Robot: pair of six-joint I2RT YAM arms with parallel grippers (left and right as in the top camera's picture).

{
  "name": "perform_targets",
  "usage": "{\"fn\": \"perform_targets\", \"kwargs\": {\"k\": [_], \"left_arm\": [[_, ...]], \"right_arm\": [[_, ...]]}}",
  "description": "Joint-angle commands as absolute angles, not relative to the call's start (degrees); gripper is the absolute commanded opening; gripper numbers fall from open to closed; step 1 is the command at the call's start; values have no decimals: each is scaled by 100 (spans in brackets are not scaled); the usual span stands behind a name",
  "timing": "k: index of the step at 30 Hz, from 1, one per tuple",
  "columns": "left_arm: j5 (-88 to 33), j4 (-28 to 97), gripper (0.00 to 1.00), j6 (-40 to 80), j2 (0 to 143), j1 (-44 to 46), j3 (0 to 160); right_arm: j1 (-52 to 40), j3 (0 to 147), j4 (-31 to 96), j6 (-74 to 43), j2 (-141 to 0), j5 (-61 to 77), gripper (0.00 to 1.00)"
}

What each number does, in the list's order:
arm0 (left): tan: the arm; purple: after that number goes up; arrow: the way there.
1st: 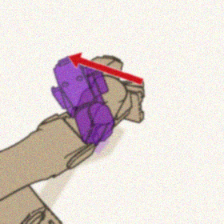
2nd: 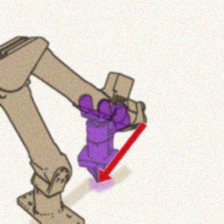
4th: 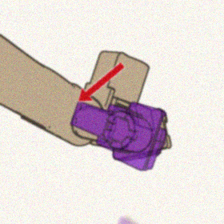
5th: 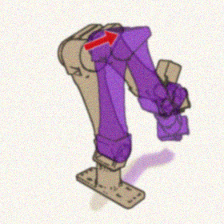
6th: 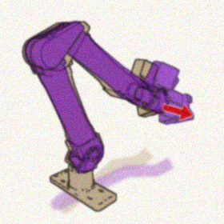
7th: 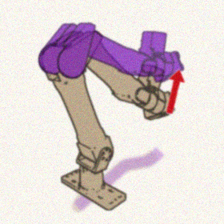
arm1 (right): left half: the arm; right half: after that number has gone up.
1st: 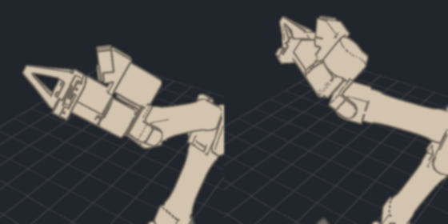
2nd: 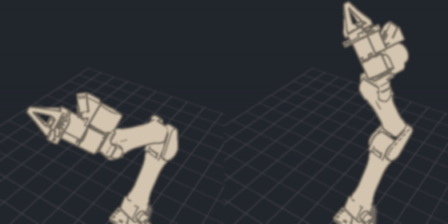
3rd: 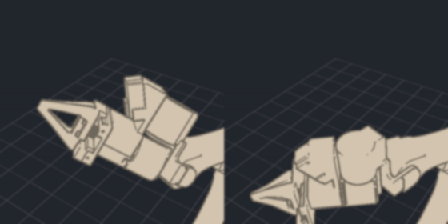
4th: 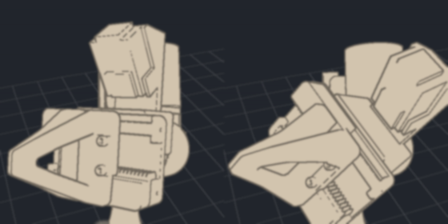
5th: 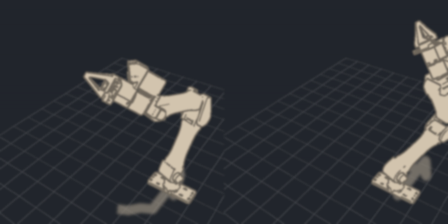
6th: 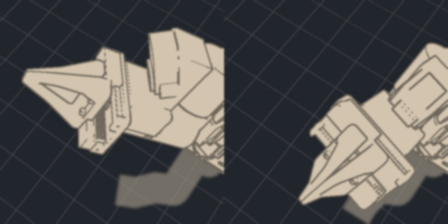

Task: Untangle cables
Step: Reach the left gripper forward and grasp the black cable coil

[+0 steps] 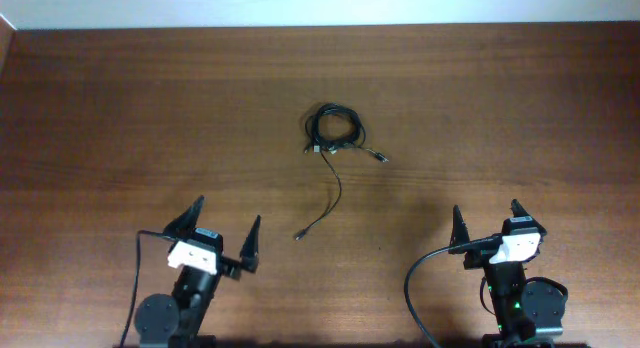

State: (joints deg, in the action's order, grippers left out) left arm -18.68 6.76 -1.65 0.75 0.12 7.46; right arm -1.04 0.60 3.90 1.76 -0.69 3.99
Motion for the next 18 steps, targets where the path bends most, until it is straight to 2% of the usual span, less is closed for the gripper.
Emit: {"fn": "perform_targets", "kwargs": {"k": [1, 3, 5, 11, 18], "left_arm": [[-2176, 1647, 99, -19, 342, 34, 1717], [-2434, 2954, 99, -27, 838, 34, 2445], [-2432, 3577, 99, -158, 1385, 34, 3055], [-2902, 3964, 99, -156, 3085, 34, 4248], [-2915, 4908, 99, -447, 4777, 34, 5494]], "right_arm": [[-73, 32, 419, 187, -21, 388, 98], [-73, 32, 419, 187, -21, 388, 99], [-73, 32, 419, 187, -21, 388, 98], [-73, 32, 419, 187, -21, 388, 98], [-73, 32, 419, 187, -21, 388, 98]]}}
